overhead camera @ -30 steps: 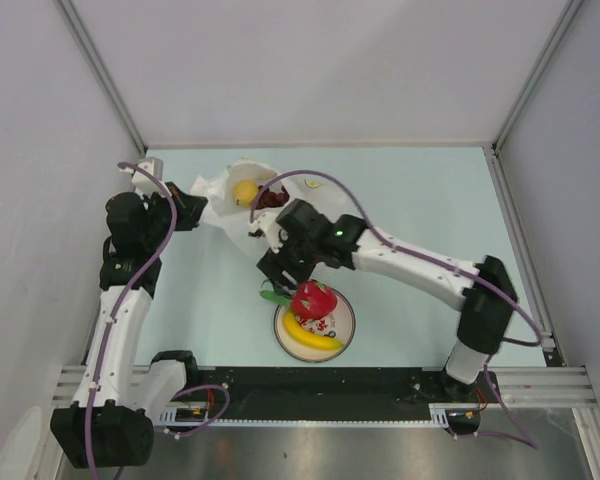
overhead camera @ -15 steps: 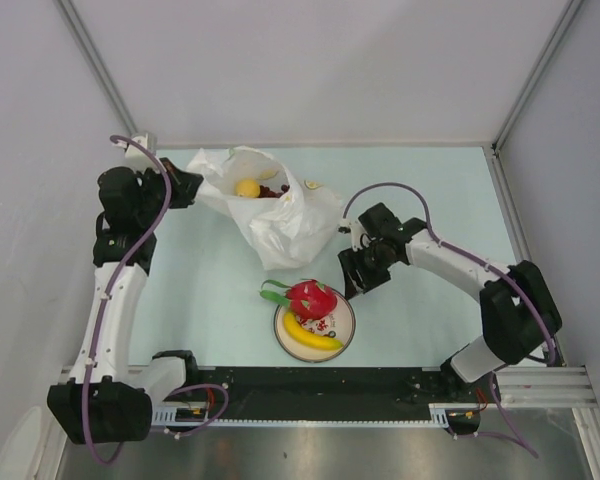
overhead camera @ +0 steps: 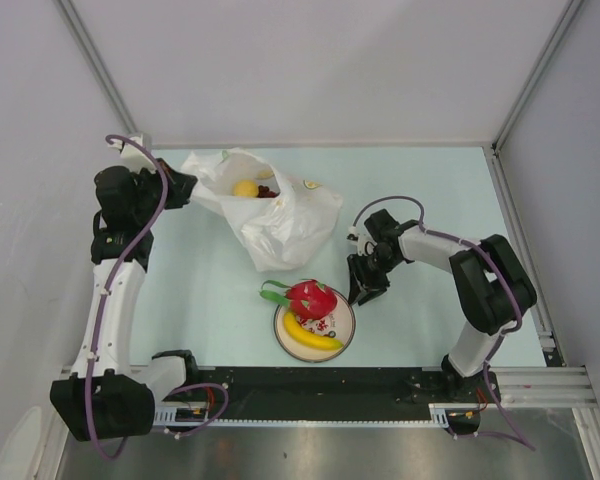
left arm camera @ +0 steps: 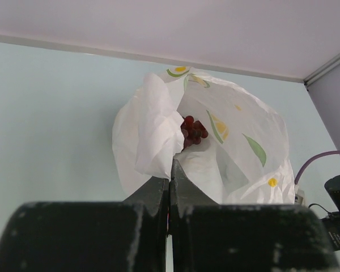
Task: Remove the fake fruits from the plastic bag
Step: Move the plate to the center of the board.
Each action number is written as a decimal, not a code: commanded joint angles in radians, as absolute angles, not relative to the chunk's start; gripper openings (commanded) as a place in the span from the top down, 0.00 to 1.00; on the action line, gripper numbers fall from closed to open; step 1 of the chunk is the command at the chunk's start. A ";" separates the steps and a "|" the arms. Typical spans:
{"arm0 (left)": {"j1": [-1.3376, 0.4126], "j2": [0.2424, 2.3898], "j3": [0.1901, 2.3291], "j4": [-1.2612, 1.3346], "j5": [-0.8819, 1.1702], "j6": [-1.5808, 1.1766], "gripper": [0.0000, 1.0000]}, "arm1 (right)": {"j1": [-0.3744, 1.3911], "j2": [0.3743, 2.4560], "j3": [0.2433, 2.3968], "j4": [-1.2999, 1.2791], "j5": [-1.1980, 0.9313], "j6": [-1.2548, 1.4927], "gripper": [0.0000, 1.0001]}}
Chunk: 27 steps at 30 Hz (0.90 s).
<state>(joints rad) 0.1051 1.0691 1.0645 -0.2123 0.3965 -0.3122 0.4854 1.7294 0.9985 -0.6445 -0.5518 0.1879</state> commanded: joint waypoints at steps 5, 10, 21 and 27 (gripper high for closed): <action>0.123 1.088 1.075 -0.190 0.405 -0.301 1.00 | 0.476 1.789 0.996 -0.580 -0.661 0.225 0.70; 0.124 1.091 1.069 -0.189 0.406 -0.304 1.00 | 0.457 1.819 0.996 -0.519 -0.709 0.270 0.88; 0.127 1.101 1.072 -0.167 0.419 -0.327 1.00 | 0.351 1.769 0.997 -0.574 -0.641 0.207 1.00; 0.127 1.101 1.063 -0.153 0.425 -0.340 1.00 | 0.342 1.709 0.996 -0.597 -0.545 0.134 1.00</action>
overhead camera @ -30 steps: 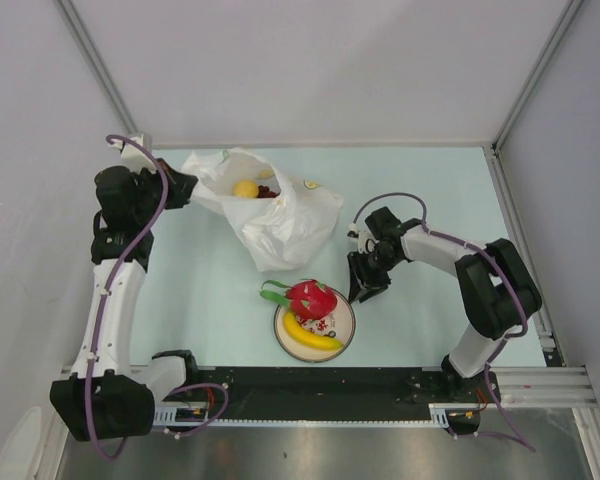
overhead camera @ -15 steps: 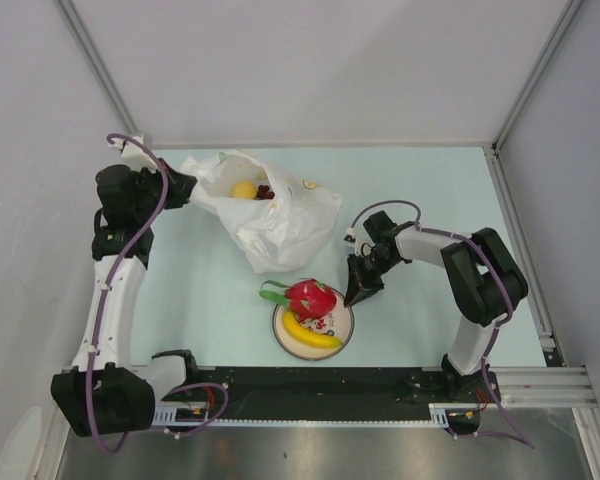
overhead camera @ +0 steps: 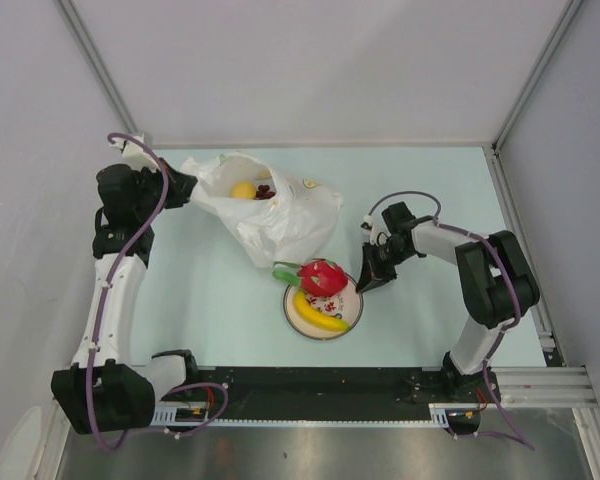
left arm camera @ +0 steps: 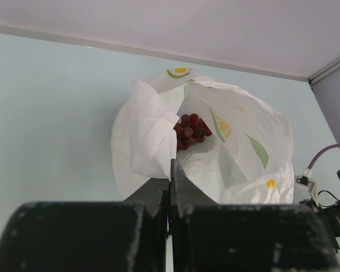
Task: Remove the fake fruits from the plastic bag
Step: Move the plate to the center of the board, then adjust the plastic bag at the center of the board.
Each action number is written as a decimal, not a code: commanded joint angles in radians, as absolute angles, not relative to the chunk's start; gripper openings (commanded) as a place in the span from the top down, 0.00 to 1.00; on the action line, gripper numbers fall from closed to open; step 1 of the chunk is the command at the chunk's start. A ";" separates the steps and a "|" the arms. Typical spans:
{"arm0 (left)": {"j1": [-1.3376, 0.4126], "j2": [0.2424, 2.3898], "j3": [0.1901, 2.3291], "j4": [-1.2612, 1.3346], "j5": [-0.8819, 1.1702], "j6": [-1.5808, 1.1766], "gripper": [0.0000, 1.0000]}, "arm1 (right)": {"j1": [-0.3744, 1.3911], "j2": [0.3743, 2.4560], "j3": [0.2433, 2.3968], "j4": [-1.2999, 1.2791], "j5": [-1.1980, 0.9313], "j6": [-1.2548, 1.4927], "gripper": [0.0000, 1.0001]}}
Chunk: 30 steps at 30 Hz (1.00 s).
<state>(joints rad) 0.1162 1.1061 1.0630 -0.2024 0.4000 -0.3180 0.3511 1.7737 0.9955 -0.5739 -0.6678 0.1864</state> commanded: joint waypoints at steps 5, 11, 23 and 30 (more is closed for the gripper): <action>0.127 1.095 1.060 -0.127 0.462 -0.371 1.00 | 0.344 1.681 0.996 -0.595 -0.480 0.080 0.67; 0.127 1.075 1.025 -0.086 0.531 -0.428 1.00 | 0.342 1.574 1.098 -0.673 -0.457 0.075 0.38; 0.112 1.031 0.996 -0.078 0.598 -0.477 1.00 | 0.596 1.652 1.791 -0.617 -0.528 0.101 0.57; 0.098 1.020 1.038 -0.129 0.583 -0.466 1.00 | 0.808 1.919 2.071 -0.627 -0.398 0.094 0.77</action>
